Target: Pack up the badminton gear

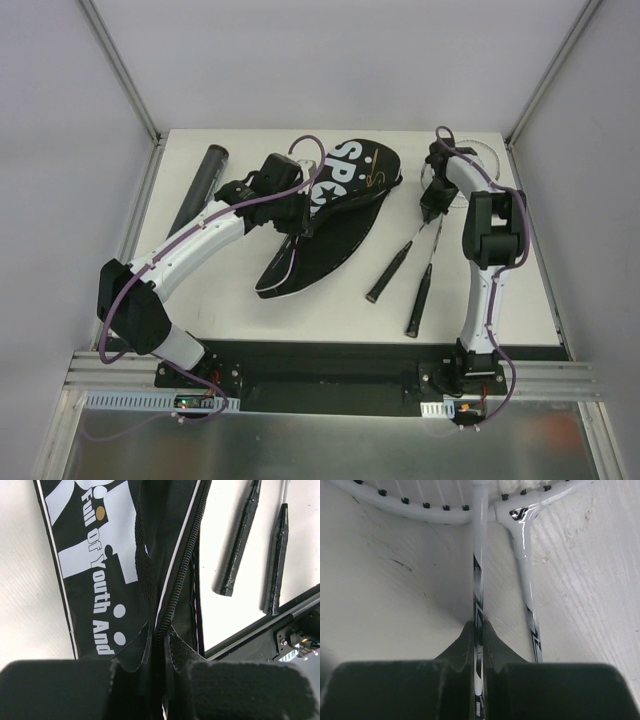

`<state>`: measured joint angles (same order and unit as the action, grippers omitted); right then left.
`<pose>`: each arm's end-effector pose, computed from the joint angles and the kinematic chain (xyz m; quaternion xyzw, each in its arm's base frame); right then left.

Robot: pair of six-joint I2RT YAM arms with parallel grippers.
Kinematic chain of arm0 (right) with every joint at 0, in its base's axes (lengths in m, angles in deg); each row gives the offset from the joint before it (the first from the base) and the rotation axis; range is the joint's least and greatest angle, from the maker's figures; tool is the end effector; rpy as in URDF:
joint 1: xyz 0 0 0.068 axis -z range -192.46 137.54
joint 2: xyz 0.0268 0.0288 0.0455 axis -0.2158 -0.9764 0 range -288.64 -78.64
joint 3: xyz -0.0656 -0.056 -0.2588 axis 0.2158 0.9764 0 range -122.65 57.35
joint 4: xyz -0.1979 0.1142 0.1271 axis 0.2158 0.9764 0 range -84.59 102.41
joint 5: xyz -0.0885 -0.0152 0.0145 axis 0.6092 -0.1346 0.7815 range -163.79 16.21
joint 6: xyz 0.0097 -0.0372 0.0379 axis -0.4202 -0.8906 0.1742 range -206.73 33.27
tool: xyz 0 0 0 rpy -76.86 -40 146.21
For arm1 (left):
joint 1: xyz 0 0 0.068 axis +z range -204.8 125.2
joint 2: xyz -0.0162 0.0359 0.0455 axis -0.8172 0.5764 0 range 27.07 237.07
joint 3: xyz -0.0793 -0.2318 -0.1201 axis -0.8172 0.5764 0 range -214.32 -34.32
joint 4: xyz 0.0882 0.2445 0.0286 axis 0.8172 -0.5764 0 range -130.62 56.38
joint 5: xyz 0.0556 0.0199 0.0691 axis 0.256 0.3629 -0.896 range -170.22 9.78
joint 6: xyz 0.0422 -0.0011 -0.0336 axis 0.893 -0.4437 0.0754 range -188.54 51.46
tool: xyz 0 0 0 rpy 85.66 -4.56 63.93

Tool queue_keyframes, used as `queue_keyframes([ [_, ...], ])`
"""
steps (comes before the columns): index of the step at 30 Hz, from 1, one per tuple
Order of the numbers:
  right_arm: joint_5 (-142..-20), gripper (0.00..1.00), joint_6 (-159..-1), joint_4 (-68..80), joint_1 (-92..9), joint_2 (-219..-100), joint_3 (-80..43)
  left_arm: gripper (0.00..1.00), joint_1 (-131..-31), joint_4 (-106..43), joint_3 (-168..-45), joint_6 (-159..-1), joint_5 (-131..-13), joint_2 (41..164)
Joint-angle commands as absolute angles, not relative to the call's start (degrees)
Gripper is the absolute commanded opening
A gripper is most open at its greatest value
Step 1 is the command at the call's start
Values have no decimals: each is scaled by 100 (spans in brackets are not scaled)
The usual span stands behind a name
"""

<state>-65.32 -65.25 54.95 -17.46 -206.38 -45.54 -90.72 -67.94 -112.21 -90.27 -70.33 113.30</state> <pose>0.4572 0.0346 0.1685 0.1515 0.9764 -0.0402 0.1486 0.2669 -0.2009 0.3268 0.1470 0.9012 -0.2620 0.3123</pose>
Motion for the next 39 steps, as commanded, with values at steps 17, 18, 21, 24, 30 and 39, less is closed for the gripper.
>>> queue_keyframes([
  [17, -7985, 1, -7978, 6562, -2291, -16928, -1640, 0, -9031, -6807, -11878, -9991, -7961, 12102],
  [18, -8046, 1, -8005, 6562, -2475, -16795, -1517, 0, -9040, -6807, -11904, -9991, -7969, 12137],
  [21, -8082, 1, -8014, 6544, -2914, -16373, -1043, 0, -9040, -6807, -11984, -9965, -7996, 12234],
  [24, -8187, 1, -7856, 6439, -3266, -16003, -577, 0, -9040, -6789, -12036, -9965, -7996, 12278],
  [30, -8346, 1, -7574, 6228, -3978, -15668, -181, 0, -9048, -6623, -11896, -10114, -7829, 12234],
  [39, -8653, 1, -7275, 5894, -4506, -16283, -540, 0, -9215, -6420, -11474, -10027, -7636, 11953],
])
